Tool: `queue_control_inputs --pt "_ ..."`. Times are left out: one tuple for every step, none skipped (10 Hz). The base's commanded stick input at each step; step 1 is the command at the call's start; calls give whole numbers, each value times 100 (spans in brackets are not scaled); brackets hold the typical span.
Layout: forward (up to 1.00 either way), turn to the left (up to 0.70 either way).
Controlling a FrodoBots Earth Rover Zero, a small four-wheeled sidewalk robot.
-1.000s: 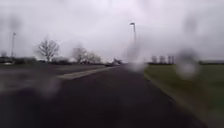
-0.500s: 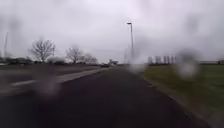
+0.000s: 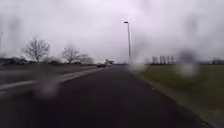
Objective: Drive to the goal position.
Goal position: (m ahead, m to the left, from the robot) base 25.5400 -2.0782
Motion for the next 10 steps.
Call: queue_control_inputs --pt "100 0" --pt "100 0" --pt "100 0" --pt "100 0" --pt "100 0" --pt "100 0" --pt "100 0" --pt "100 0" --pt "100 0" --pt "100 0"
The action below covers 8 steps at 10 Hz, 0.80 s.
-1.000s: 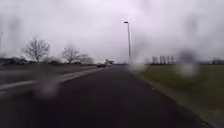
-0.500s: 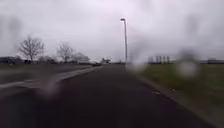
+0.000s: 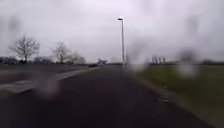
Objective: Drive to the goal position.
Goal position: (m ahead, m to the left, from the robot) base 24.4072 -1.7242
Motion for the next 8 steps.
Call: queue_control_inputs --pt "100 0" --pt "100 0" --pt "100 0" --pt "100 0" --pt "100 0" --pt "100 0" --pt "100 0" --pt "100 0"
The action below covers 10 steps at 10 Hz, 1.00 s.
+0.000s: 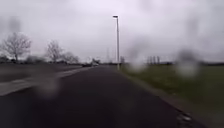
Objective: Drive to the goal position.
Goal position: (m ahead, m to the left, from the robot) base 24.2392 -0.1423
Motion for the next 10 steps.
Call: queue_control_inputs --pt "100 15" --pt "100 31" --pt "100 31" --pt "100 13" --pt "100 0" --pt "100 0" --pt "100 0" --pt "100 0" --pt "100 0" --pt "100 0"
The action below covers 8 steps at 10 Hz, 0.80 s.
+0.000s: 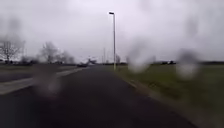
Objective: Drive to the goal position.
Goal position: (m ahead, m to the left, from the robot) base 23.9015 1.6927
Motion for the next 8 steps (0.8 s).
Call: queue_control_inputs --pt "100 0" --pt "100 0" --pt "100 0" --pt "100 2" --pt "100 5" --pt "100 7" --pt "100 10" --pt "100 12"
